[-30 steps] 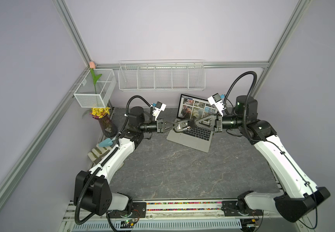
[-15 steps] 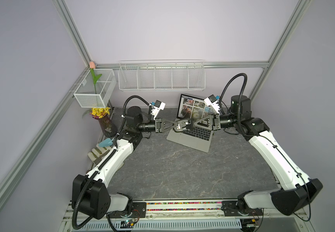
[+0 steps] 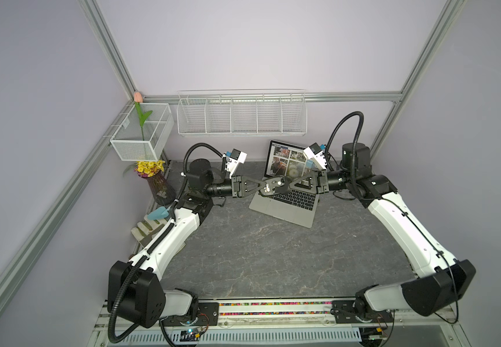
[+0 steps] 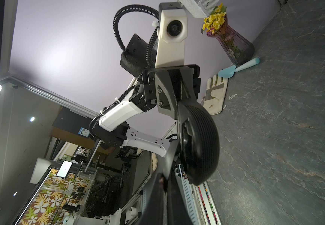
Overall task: Insert the wireless mouse receiver into the laptop
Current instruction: Close the lid on the mouse.
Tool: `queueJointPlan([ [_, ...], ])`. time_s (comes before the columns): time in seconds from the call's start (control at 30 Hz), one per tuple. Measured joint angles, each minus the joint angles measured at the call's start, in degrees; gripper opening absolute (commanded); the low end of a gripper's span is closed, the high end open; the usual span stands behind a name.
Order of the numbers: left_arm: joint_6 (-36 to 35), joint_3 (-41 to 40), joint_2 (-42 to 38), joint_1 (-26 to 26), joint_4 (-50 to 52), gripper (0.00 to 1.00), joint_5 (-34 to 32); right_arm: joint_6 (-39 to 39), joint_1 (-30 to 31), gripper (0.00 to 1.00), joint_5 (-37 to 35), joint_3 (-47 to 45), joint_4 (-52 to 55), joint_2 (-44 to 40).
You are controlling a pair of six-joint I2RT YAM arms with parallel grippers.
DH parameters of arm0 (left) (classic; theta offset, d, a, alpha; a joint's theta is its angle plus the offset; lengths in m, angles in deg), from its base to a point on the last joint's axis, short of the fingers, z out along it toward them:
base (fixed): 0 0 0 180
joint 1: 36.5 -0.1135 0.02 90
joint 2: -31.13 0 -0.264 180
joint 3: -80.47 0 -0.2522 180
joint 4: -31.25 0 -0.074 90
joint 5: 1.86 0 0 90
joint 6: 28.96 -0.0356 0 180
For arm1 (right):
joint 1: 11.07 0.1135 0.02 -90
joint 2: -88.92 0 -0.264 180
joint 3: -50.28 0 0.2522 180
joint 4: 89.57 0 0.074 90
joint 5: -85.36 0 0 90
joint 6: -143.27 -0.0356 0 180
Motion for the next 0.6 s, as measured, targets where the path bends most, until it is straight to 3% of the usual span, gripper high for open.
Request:
queueJointPlan([
  [0.6,0.0,-0.3,0.0,0.0,0.2,0.0,-0.1,9.4,0.0,0.07,-2.5,7.6,13.3,3.1],
])
